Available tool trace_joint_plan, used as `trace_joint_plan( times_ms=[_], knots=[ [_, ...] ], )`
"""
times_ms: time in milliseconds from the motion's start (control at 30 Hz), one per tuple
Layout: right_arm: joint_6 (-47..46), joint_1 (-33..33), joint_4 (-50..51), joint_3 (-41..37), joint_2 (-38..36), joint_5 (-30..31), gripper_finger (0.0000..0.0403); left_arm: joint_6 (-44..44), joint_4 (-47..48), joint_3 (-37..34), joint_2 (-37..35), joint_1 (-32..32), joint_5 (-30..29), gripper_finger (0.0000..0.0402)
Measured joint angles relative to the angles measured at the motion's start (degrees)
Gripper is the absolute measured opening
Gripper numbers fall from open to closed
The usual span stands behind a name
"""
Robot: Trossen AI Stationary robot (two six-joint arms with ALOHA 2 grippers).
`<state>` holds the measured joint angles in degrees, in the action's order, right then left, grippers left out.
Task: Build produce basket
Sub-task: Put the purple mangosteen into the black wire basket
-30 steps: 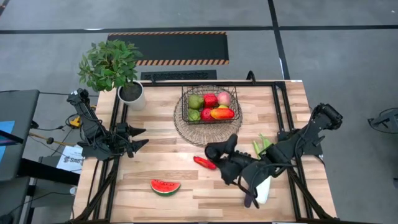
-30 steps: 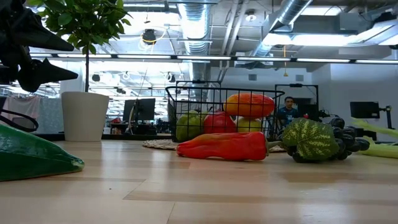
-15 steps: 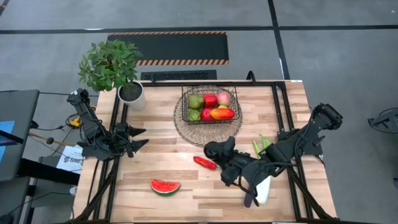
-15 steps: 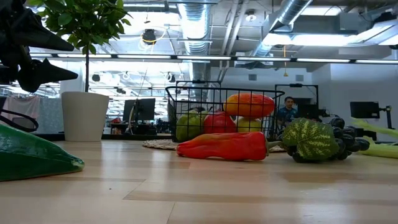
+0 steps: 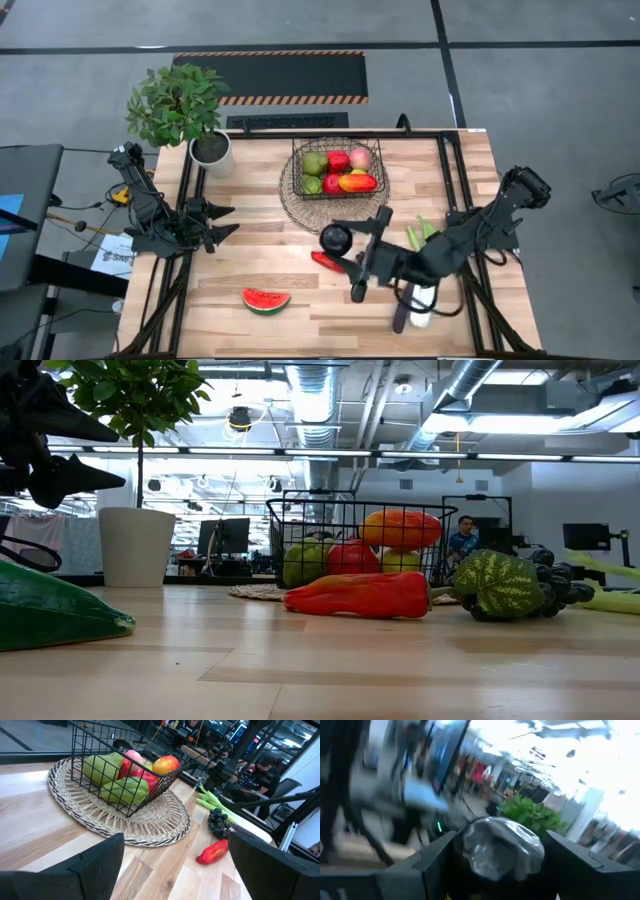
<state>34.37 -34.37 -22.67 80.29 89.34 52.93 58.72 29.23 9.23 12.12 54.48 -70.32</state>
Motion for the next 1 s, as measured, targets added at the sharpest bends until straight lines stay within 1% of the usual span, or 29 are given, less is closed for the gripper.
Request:
trace_joint_plan(
  times_ms=[100, 200, 367, 400, 467, 733, 867, 933, 1000],
  knots=[
    [-9.25, 0.13, -8.07, 0.0, 0.04, -0.07, 0.0286, 0.48, 0.0, 0.0, 0.0, 0.01, 0.0, 0.0341],
    [-16.49, 0.63, -18.78, 0.0, 0.04, -1.22, 0.0286, 0.51, 0.0, 0.0, 0.0, 0.01, 0.0, 0.0341],
    [-31.65, 3.16, -28.37, 0.0, 0.02, -10.72, 0.0286, 0.5, 0.0, 0.0, 0.0, 0.02, -0.54, 0.0341],
    [-34.67, 3.6, -30.21, 0.0, 0.02, -12.0, 0.0286, 0.53, 0.0, 0.0, 0.0, 0.0, -0.61, 0.0341],
    [-39.79, 4.53, -33.6, 0.0, -0.01, -12.68, 0.0286, 0.71, 0.0, 0.0, 0.0, 0.01, -0.77, 0.0341],
    [-48.94, 9.78, -38.25, 0.0, 0.0, -12.53, 0.0286, 3.14, -0.02, 0.0, 0.0, 0.01, -0.79, 0.0341],
    [-55.37, 13.25, -39.28, 0.0, 0.0, -12.51, 0.0286, 4.15, -0.07, 0.0, 0.0, 0.01, -0.46, 0.0341],
    [-56.7, 14.96, -38.91, 0.0, -0.02, -12.5, 0.0286, 4.5, -0.07, 0.0, 0.0, 0.02, -0.44, 0.0341],
    [-55.68, 16.61, -35.84, 0.0, -0.02, -12.54, 0.0286, 4.54, -0.07, 0.0, -0.01, 0.01, -0.44, 0.0341]
  ],
)
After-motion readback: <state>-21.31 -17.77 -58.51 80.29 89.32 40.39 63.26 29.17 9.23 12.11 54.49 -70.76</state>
